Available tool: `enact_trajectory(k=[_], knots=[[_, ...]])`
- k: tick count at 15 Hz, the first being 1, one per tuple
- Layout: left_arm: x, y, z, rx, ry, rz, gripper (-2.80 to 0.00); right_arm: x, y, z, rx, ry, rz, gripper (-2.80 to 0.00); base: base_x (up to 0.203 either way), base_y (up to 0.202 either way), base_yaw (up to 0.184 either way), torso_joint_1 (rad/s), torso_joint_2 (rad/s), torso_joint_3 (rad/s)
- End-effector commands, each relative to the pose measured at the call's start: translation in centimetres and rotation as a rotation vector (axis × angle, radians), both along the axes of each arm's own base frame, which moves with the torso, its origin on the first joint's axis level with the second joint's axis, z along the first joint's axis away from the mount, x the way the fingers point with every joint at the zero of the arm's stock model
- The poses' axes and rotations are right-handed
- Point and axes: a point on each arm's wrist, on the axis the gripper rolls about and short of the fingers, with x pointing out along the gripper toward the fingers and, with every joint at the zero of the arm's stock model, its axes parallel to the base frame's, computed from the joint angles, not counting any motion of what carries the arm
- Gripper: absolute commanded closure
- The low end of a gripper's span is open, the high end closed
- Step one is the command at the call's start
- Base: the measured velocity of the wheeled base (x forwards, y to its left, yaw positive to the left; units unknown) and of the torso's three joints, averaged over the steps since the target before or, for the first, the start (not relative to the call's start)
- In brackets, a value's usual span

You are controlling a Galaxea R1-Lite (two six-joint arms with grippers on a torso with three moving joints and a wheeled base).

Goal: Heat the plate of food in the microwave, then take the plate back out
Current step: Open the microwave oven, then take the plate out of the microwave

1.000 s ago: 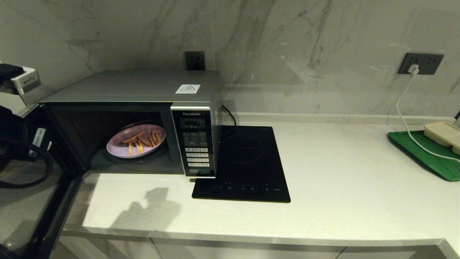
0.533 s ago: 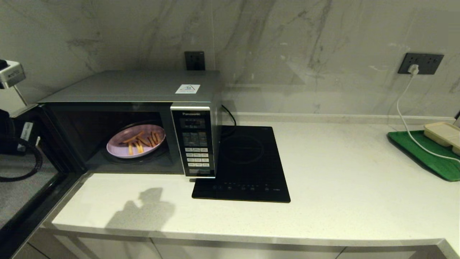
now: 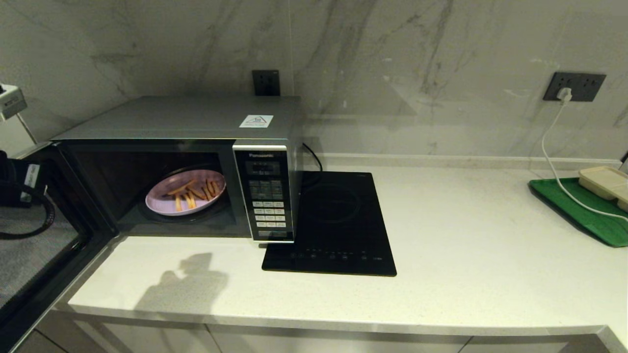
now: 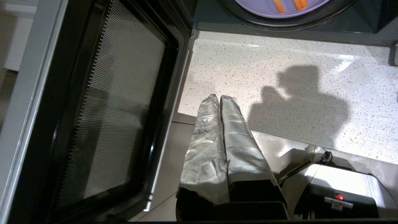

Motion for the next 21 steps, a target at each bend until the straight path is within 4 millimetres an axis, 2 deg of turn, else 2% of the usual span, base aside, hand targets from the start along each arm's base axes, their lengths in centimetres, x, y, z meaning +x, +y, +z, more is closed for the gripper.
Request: enact_trajectory(k=[1, 9, 15, 21], knots=[[0.2, 0.5, -0.5, 0.0, 0.023, 0.024, 0.0, 0.0, 0.0, 0.0, 0.001, 0.001, 0.0, 0.0, 0.0, 0.0, 0.0, 0.0, 0.0, 0.0], [0.3, 2.3, -1.4, -0.008, 0.061, 0.108, 0.0, 0.0, 0.0, 0.0, 0.001, 0.001, -0.001, 0.0, 0.0, 0.0, 0.0, 0.0, 0.0, 0.0], [-0.1, 4.6, -1.8, -0.002, 0.083, 0.212, 0.0, 0.0, 0.0, 0.0, 0.001, 0.001, 0.0, 0.0, 0.0, 0.0, 0.0, 0.0, 0.0, 0.0], [0.1, 7.3, -1.9, 0.009, 0.034, 0.323, 0.0, 0.0, 0.0, 0.0, 0.001, 0.001, 0.0, 0.0, 0.0, 0.0, 0.0, 0.0, 0.0, 0.0]])
